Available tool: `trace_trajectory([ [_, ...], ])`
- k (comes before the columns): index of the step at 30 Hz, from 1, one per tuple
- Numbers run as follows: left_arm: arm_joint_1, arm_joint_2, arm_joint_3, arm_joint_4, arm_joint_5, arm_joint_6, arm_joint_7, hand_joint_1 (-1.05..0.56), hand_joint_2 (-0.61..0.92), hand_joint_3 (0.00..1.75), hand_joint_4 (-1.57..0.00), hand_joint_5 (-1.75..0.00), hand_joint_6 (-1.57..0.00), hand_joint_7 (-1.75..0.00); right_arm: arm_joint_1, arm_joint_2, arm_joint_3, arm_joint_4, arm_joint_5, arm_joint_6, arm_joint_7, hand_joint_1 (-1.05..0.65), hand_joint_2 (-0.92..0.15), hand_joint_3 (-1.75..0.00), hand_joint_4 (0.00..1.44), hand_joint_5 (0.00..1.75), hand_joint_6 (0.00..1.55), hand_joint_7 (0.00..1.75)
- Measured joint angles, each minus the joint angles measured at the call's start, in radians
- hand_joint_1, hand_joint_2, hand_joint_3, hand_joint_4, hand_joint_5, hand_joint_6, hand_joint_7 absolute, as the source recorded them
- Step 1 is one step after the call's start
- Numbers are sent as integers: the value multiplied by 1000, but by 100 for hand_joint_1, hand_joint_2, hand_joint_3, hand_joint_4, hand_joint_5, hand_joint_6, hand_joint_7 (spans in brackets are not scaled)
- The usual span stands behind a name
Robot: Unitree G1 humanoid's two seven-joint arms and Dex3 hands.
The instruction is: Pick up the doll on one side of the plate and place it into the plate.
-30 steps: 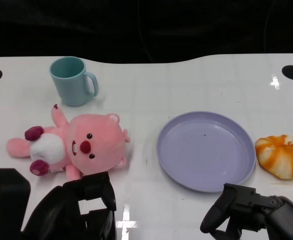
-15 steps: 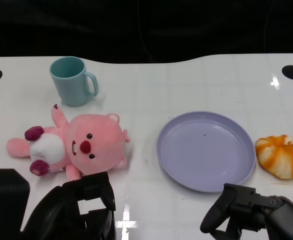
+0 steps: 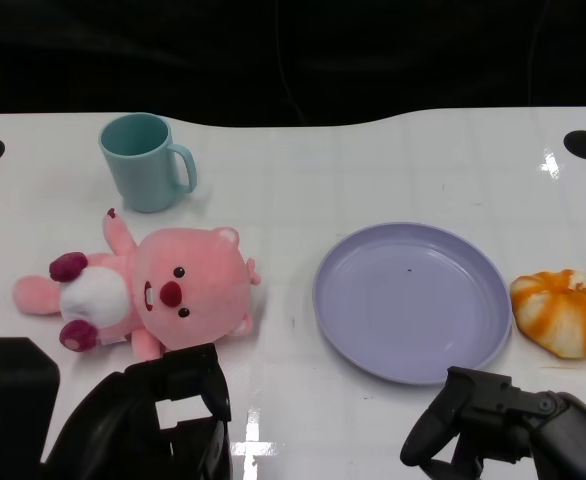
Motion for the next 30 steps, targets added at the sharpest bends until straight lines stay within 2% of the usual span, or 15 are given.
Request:
trace_trajectory([
  [6,0,-5,11,1,-3,-12,0,-11,31,154,-92,-173,-81,-163,0,0,0,0,0,0,0,-25,-92,-35,66,159,59,129],
  [10,1,-17,16,5,0,-72,-5,-13,35,142,-85,-159,-81,-128,-1,0,1,1,0,0,0,-25,-92,-35,66,159,60,129],
  [13,2,-22,19,9,10,-122,-9,-19,31,138,-78,-152,-77,-114,-2,0,2,1,-1,0,0,-25,-92,-35,66,158,60,129],
  [15,2,-24,20,22,20,-170,-16,-24,40,117,-71,-144,-70,-101,-3,0,2,2,-1,0,0,-25,-92,-34,66,158,60,129],
  [17,3,-24,21,36,43,-222,-30,-30,59,76,-60,-129,-65,-79,-4,0,3,3,-1,0,0,-25,-92,-34,66,158,60,129],
  [21,2,5,15,47,163,-325,-36,-39,86,23,-43,-104,-58,-43,-4,0,6,3,-2,1,0,-25,-92,-35,67,158,60,129],
  [23,0,22,11,55,218,-378,-37,-46,91,15,-34,-95,-52,-32,-6,0,8,3,-4,2,0,-26,-92,-35,67,158,59,129],
  [30,-18,47,14,66,384,-508,-30,-58,92,9,-14,-80,-39,-18,-11,0,25,3,-4,8,-1,-26,-92,-35,67,159,60,130],
])
